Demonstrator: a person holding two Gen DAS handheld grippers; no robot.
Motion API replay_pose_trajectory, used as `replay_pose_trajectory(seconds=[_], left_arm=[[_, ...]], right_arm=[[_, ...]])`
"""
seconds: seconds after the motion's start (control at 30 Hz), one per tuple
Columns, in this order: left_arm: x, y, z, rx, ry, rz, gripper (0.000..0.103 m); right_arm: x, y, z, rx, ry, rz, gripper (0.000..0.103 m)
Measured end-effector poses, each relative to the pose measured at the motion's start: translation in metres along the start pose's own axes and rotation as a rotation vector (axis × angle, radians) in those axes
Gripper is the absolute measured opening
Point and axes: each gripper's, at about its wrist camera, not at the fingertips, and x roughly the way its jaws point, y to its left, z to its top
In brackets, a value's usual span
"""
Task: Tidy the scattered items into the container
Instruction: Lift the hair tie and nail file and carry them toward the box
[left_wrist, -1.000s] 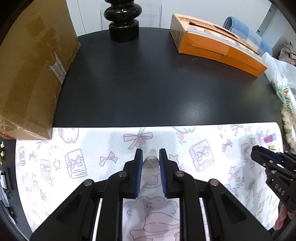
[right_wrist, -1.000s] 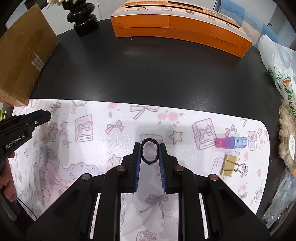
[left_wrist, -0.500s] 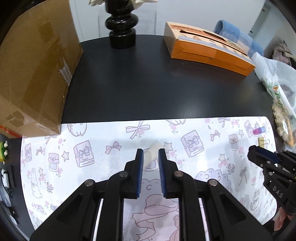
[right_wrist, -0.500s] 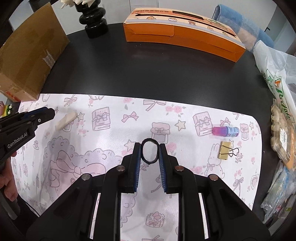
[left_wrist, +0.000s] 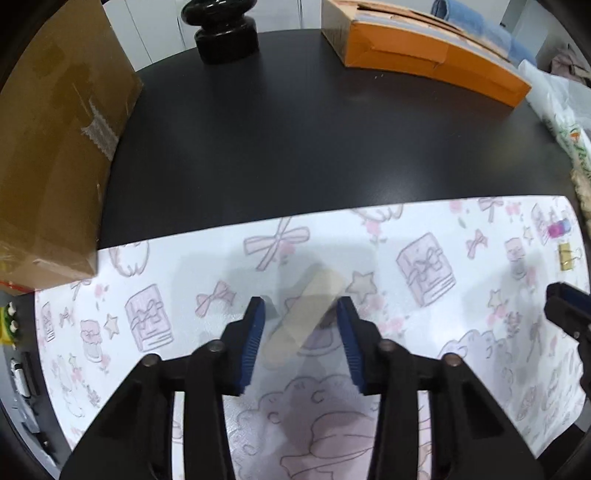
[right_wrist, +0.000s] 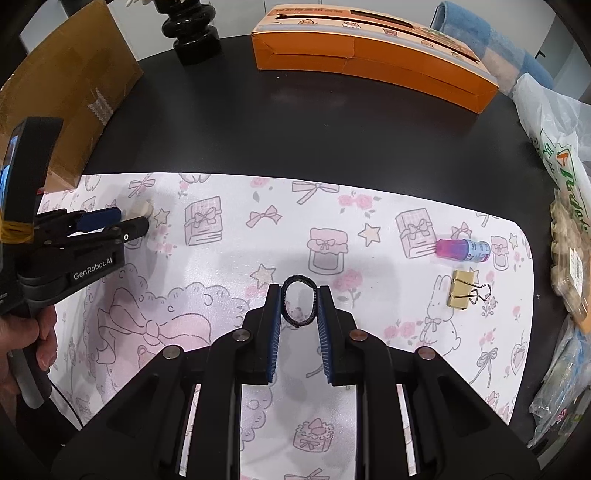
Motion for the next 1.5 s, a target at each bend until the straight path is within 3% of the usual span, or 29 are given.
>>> replay_pose_trajectory(seconds=[0.1, 0.33, 0.63, 1.07, 1.5], left_arm=[[-0.001, -0.005, 0.001, 0.008, 0.011, -0.003, 0.016], [-0.004, -0.008, -0.004, -0.027, 0.054, -0.054, 0.016], [-0.029, -0.010, -0.014, -0.015, 0.017, -0.055, 0.016], [-0.121, 0.005, -0.004, -0.012, -0.113, -0.105, 0.016], [-0.191, 0.057, 0.012, -0.048, -0.222, -0.121, 0.016]], right_arm=[[0.000, -0.003, 0.001, 0.006, -0.002, 0.001, 0.019], [-0.005, -0.002, 0.001, 0.017, -0.015, 0.010, 0.019], [-0.020, 0.005, -0.002, 0.028, -0.028, 0.025, 0.019], [-0.088, 0.044, 0.013, 0.008, -0.092, 0.003, 0.019], [-0.149, 0.102, 0.056, -0.040, -0.155, -0.020, 0.019]])
